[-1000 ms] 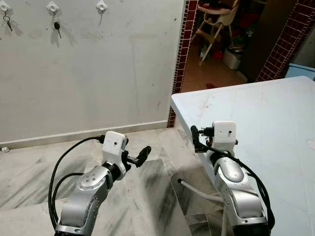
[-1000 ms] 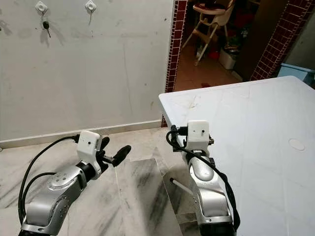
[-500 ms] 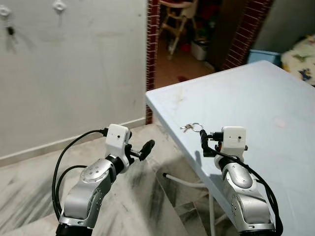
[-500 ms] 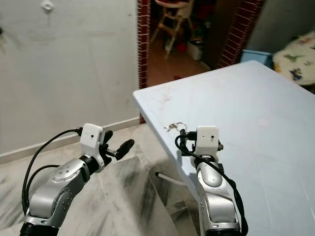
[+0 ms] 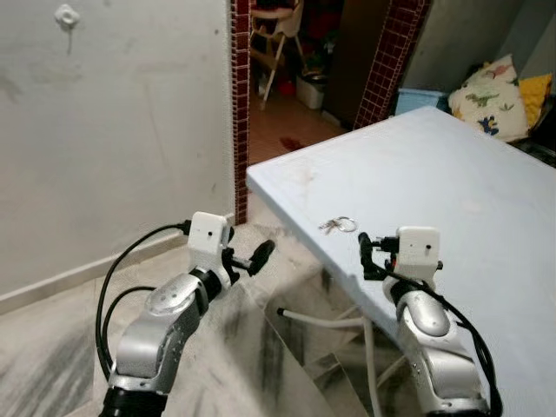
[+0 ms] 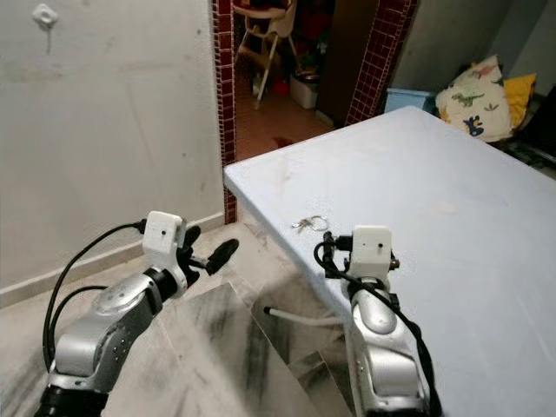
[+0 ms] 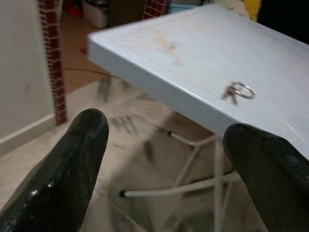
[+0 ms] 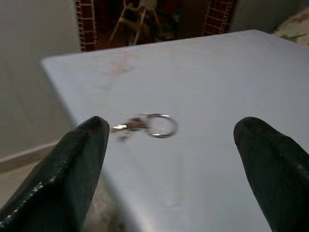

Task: Hang keys on a hook

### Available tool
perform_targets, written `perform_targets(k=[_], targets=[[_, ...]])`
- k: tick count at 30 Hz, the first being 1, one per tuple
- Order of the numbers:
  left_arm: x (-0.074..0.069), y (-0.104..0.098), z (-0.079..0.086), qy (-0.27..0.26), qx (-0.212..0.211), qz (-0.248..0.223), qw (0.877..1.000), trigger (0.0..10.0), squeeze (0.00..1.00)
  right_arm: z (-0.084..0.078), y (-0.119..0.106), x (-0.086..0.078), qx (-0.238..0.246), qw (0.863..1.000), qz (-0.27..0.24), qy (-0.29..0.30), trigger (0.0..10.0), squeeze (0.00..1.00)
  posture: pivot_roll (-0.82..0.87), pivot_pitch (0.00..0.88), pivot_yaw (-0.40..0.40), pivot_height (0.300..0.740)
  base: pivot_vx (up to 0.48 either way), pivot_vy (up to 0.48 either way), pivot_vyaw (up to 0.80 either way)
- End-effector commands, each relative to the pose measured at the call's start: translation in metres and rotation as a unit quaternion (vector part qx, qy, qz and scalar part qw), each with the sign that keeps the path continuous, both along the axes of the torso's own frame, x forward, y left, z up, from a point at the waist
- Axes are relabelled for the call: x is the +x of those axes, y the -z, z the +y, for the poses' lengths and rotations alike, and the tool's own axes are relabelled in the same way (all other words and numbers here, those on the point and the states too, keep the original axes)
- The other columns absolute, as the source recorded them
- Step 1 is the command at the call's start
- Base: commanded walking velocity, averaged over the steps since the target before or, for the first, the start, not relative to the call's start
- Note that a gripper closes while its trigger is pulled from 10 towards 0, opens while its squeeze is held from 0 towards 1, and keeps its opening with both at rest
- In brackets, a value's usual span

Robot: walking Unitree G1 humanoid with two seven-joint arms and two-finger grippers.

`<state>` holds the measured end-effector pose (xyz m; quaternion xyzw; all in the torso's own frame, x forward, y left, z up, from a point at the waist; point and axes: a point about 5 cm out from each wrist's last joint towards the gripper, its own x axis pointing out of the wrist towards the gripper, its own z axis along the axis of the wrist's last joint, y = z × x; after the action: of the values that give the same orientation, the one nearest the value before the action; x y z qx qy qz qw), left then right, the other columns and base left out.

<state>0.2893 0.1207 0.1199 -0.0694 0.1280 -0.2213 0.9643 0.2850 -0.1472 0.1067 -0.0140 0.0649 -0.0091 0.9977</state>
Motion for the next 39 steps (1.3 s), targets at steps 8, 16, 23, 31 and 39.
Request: perform_targets(k=[8, 16, 23, 31, 39], targets=[[0.006, -0.010, -0.009, 0.008, -0.008, -0.006, 1.000, 10.0, 0.00, -0.010, -0.006, 0.000, -0.007, 1.000, -0.012, 0.018, 10.0, 0.00, 0.09, 0.000, -0.031, 0.740, 0.000, 0.480, 0.00], [0.007, -0.014, -0.010, 0.011, -0.018, -0.020, 1.000, 10.0, 0.00, -0.011, -0.009, 0.001, -0.008, 1.000, -0.015, 0.020, 10.0, 0.00, 0.09, 0.000, -0.037, 0.740, 0.000, 0.000, 0.00], [0.010, -0.016, -0.010, 0.005, -0.027, -0.019, 0.999, 10.0, 0.00, -0.011, -0.013, 0.004, -0.009, 1.000, -0.019, 0.018, 10.0, 0.00, 0.09, 0.000, -0.047, 0.740, 0.000, 0.000, 0.00], [0.010, -0.013, -0.013, 0.003, -0.025, -0.016, 1.000, 10.0, 0.00, -0.010, -0.015, 0.006, -0.015, 1.000, -0.021, 0.013, 10.0, 0.00, 0.08, 0.000, -0.062, 0.740, 0.000, 0.000, -0.38], [0.008, -0.012, -0.016, 0.008, -0.033, -0.014, 0.999, 10.0, 0.00, -0.010, -0.016, 0.006, -0.017, 1.000, -0.023, 0.006, 10.0, 0.00, 0.08, 0.000, -0.068, 0.740, 0.000, 0.000, -0.65]])
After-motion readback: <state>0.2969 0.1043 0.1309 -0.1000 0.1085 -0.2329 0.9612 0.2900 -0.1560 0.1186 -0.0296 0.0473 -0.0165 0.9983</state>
